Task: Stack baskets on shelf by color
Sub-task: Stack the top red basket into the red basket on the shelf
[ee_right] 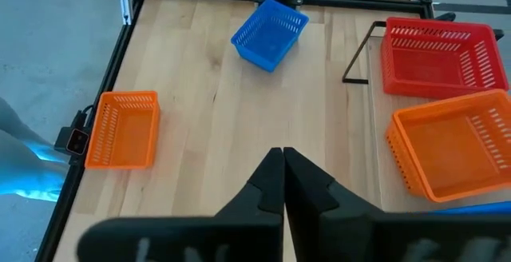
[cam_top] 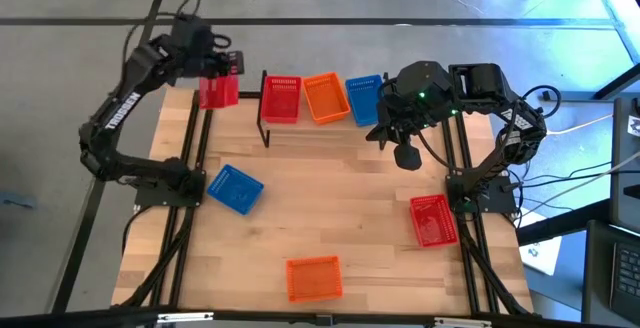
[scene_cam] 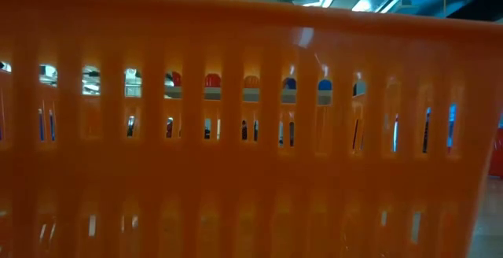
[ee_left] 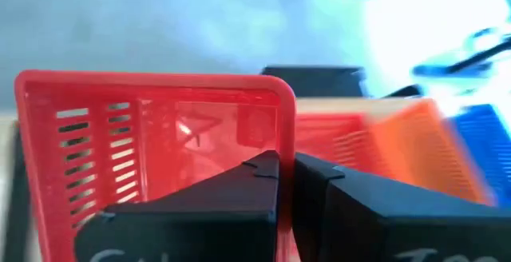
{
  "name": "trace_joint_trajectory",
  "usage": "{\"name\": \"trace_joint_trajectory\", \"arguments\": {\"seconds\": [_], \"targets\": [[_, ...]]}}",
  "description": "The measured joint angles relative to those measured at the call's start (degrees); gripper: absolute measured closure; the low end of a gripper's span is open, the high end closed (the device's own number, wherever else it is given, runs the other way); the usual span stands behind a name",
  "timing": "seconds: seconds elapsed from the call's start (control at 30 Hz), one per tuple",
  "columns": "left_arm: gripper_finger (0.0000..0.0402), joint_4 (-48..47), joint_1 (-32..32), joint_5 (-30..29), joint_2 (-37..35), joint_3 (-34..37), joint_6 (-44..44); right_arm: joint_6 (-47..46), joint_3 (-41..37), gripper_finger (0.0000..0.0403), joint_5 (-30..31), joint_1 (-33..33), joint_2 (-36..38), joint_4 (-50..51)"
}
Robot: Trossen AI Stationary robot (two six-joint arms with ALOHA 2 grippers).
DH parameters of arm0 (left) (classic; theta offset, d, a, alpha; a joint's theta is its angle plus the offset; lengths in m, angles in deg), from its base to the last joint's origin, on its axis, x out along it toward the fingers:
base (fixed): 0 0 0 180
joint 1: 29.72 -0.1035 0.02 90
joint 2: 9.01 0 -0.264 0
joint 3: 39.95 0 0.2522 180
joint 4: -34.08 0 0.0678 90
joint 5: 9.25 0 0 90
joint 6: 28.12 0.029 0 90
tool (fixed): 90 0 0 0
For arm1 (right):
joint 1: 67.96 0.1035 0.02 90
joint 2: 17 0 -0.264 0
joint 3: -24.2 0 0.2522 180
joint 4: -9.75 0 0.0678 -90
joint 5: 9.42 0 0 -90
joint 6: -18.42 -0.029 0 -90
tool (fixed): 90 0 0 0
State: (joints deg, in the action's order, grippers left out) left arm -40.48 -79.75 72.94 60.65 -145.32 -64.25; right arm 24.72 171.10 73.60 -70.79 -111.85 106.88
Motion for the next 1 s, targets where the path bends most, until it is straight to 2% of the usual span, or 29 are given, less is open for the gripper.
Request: {"name": "trace_joint_trajectory", "arguments": {"seconds": [0.23, 0.37, 0.47, 0.73, 1.0], "targets": [[0.0401, 0.18, 7.04, 1.69, 7.70, -13.90, -3.12, 0.00, 0.00, 0.0402, 0.02, 0.00, 0.00, 0.02], [0.0401, 1.39, 9.61, 6.36, 14.13, -19.88, -1.97, 0.00, 0.00, 0.0402, 0.02, 0.00, -0.02, 0.00], [0.0401, 0.65, 10.89, 7.68, 18.75, -23.36, -1.38, -0.09, 0.00, 0.0402, 1.29, 0.00, -0.02, 0.02], [0.0401, -4.16, 10.94, 8.86, 25.55, -25.56, -2.78, -0.72, 0.00, 0.0402, 2.84, 0.00, -0.02, 0.35], [0.0401, -3.49, 10.94, 8.79, 27.61, -25.58, -2.77, -0.97, 0.00, 0.0402, 2.86, 0.00, -0.02, 0.35]]}}
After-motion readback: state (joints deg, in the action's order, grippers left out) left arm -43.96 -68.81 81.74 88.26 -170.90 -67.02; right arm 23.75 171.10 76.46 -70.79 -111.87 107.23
